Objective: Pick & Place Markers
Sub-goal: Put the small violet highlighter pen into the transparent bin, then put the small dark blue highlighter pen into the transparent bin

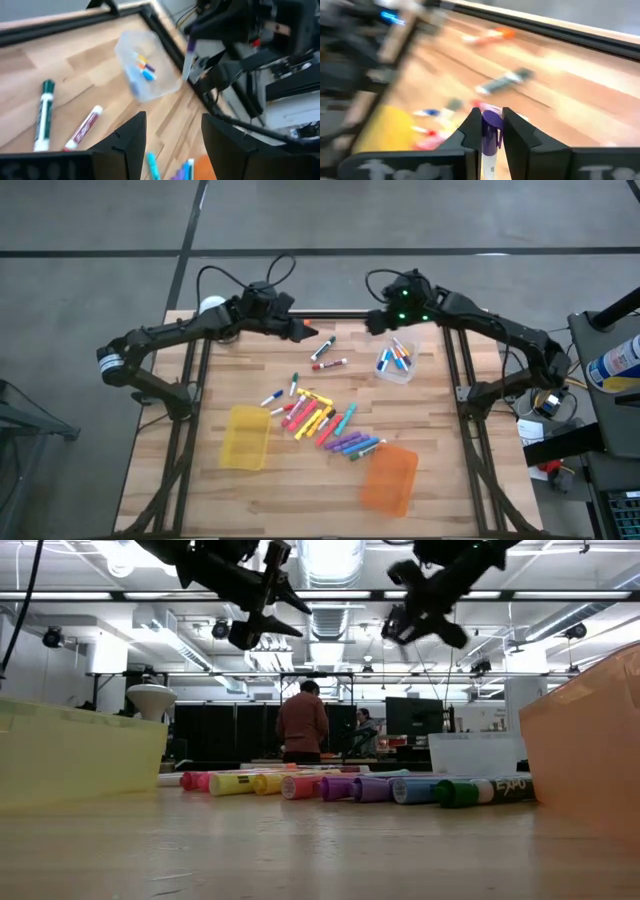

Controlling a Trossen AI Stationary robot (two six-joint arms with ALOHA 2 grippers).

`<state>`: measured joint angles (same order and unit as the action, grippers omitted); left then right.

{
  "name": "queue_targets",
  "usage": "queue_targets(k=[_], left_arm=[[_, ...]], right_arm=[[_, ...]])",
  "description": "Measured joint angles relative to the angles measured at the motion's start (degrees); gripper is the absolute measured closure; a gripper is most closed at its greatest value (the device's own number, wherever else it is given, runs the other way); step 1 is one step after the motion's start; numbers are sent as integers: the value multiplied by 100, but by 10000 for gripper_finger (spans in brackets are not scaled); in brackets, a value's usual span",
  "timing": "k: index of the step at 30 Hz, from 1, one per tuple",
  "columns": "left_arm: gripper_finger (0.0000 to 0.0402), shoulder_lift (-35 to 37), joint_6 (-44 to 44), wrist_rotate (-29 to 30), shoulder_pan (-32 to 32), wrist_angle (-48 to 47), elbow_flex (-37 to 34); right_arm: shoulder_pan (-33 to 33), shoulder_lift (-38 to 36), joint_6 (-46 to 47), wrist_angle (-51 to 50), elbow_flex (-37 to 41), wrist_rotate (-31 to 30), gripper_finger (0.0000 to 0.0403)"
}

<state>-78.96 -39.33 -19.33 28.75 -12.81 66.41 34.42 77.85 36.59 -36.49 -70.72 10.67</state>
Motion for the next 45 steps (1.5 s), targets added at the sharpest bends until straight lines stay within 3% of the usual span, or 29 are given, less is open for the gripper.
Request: queue_targets(k=[8, 33, 35, 39, 45], left_arm=[[219, 0, 61, -7, -2, -137, -4], [219, 0, 49, -31, -9, -380, -11], [219, 0, 78, -31, -9, -395, -11], [219, 0, 137, -31, -9, -612, -11], [219, 0, 411, -5, -9, -1141, -11]], right_arm=[[487, -181, -358, -1465, 60, -645, 359], [1179, 1392, -810, -809, 1200, -286, 359], [1177, 1550, -806, -785, 1196, -284, 344], [1174, 1783, -808, -813, 1148, -310, 275], [1170, 1634, -832, -828, 1046, -310, 186]])
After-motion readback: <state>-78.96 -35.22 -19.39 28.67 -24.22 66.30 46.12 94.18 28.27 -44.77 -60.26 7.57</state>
